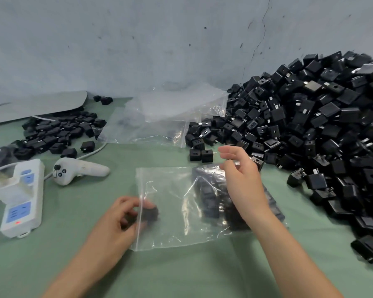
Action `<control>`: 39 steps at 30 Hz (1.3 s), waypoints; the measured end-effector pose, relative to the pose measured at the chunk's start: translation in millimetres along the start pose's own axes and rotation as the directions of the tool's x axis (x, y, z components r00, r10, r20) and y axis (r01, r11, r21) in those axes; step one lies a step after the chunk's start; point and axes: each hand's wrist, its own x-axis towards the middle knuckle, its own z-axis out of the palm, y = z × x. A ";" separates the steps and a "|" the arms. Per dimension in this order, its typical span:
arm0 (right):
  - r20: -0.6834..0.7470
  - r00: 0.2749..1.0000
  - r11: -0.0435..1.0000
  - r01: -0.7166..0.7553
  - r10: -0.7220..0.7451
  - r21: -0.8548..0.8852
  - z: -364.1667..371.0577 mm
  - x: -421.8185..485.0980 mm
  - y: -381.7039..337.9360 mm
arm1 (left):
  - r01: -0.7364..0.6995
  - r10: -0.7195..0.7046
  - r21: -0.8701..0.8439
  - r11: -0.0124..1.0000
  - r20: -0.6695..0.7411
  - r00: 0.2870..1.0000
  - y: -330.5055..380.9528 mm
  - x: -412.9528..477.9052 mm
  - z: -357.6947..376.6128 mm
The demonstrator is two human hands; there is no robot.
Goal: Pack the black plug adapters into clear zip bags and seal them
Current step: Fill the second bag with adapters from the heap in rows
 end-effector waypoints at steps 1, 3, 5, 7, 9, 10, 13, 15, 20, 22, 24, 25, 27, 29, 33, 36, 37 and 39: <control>0.024 1.000 0.999 0.011 -0.010 -0.041 -0.9 -0.6 2.3 | -0.028 0.028 0.021 0.999 0.022 0.999 -0.2 -2.2 -1.0; 0.062 0.998 0.992 0.037 -0.029 -0.124 -2.0 -1.2 5.9 | -0.033 0.033 0.039 0.999 -0.014 0.999 -1.3 -4.6 -6.2; 0.076 0.996 0.979 0.067 -0.053 -0.194 -1.7 0.0 7.7 | 0.031 -0.033 -0.017 0.999 -0.161 0.986 -4.4 -3.8 -12.2; 0.085 0.993 0.961 0.103 -0.083 -0.257 -0.8 1.1 8.7 | 0.089 -0.135 -0.194 0.977 -0.242 0.961 -0.4 -0.4 -11.5; 0.100 0.988 0.933 0.141 -0.114 -0.331 0.3 1.5 10.1 | 0.127 -0.184 -0.260 0.957 -0.210 0.960 8.2 1.6 -4.4; 0.110 0.985 0.916 0.162 -0.130 -0.368 0.9 1.4 11.3 | 0.133 -0.177 -0.238 0.962 -0.177 0.968 11.0 1.7 0.9; 0.153 0.976 0.870 0.209 -0.156 -0.446 2.8 1.0 15.5 | 0.113 -0.122 -0.078 0.990 -0.119 0.985 18.0 -1.3 18.4; 0.171 0.972 0.856 0.224 -0.161 -0.467 3.3 0.3 17.5 | 0.079 -0.081 -0.033 0.996 -0.073 0.994 18.0 -1.3 23.6; 0.145 0.971 0.835 0.238 -0.191 -0.497 0.6 1.3 21.2 | 0.015 -0.013 -0.060 0.998 0.042 0.999 12.6 0.3 17.0; 0.139 0.971 0.830 0.238 -0.194 -0.505 -1.1 2.5 21.4 | 0.003 -0.001 -0.090 0.996 0.025 1.000 12.1 1.2 17.2; 0.135 0.973 0.830 0.229 -0.186 -0.508 -2.4 3.3 21.5 | -0.012 0.013 -0.068 0.998 0.024 1.000 12.6 1.5 20.8; 0.135 0.974 0.831 0.227 -0.183 -0.509 -3.0 3.4 21.5 | -0.025 0.026 -0.036 0.999 0.036 0.999 12.8 1.6 22.9; 0.150 0.972 0.818 0.235 -0.183 -0.525 -3.9 3.1 21.9 | -0.051 0.049 0.018 0.999 0.090 0.995 13.5 2.5 25.8; 0.195 0.964 0.780 0.259 -0.178 -0.569 -5.5 1.5 22.4 | -0.056 0.053 0.012 0.998 0.136 0.989 14.0 4.3 27.4; 0.285 0.945 0.732 0.307 -0.160 -0.609 -7.8 -2.2 24.1 | -0.015 0.025 -0.150 0.989 0.066 0.997 17.7 6.2 22.3; 0.315 0.940 0.708 0.310 -0.130 -0.634 -9.9 -1.8 24.4 | 0.006 -0.014 -0.154 0.988 -0.054 0.998 18.7 5.6 15.3; 0.316 0.940 0.695 0.312 -0.128 -0.648 -11.0 -1.3 24.4 | 0.014 -0.021 -0.088 0.996 -0.082 0.996 18.3 4.7 13.7; 0.308 0.942 0.666 0.318 -0.137 -0.675 -13.5 -0.3 24.3 | 0.012 -0.005 0.087 0.996 -0.073 0.997 18.5 2.3 14.0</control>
